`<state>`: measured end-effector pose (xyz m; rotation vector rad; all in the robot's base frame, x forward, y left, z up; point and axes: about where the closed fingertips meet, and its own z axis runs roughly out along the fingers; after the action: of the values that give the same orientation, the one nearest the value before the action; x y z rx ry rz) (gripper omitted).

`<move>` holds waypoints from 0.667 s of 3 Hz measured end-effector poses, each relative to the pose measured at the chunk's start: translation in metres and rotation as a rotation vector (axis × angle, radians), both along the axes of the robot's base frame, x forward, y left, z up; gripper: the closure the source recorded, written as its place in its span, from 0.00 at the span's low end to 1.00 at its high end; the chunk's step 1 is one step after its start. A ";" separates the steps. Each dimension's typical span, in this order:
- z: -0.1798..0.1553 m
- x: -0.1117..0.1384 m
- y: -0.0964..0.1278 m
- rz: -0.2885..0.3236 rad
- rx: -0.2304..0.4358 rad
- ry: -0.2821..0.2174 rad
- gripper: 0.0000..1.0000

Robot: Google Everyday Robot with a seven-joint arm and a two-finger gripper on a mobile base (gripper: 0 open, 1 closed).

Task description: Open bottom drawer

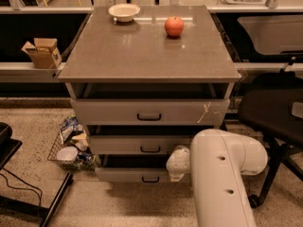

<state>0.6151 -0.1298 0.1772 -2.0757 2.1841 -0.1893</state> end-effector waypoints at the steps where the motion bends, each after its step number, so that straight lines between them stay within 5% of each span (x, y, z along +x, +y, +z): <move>1: 0.007 0.000 0.000 0.000 0.000 0.000 0.96; 2: 0.015 -0.002 -0.004 -0.003 -0.004 0.005 1.00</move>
Offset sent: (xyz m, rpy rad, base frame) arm -0.1927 -0.0822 0.0376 -0.0699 0.4630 0.1311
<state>0.6129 -0.1338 0.1926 -2.0776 2.1915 -0.1883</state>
